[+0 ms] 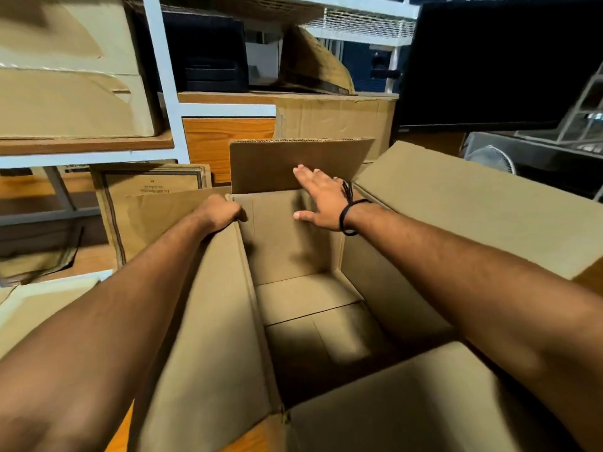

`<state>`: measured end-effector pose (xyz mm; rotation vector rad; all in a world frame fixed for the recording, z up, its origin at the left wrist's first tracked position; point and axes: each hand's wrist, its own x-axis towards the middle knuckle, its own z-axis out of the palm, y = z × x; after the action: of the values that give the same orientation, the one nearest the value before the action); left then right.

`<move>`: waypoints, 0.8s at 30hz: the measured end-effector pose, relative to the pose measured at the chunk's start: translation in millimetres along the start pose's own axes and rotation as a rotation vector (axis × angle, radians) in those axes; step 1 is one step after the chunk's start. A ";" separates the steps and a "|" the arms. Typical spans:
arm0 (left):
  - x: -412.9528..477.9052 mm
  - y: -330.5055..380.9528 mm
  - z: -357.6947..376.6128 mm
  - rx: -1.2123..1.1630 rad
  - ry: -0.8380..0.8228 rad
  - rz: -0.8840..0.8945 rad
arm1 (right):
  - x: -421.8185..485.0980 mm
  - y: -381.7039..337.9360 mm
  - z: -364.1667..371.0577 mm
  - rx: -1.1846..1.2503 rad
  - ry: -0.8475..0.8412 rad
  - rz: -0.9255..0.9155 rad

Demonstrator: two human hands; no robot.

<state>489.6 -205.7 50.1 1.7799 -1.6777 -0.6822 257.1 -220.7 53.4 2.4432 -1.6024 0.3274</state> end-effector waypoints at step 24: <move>41.9 -28.2 3.2 -0.158 -0.141 0.114 | 76.6 -12.3 52.1 -0.144 -0.002 0.176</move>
<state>509.8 -246.9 28.8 1.5453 -1.7505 -0.8799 302.0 -297.8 25.4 2.2041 -1.7805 0.2272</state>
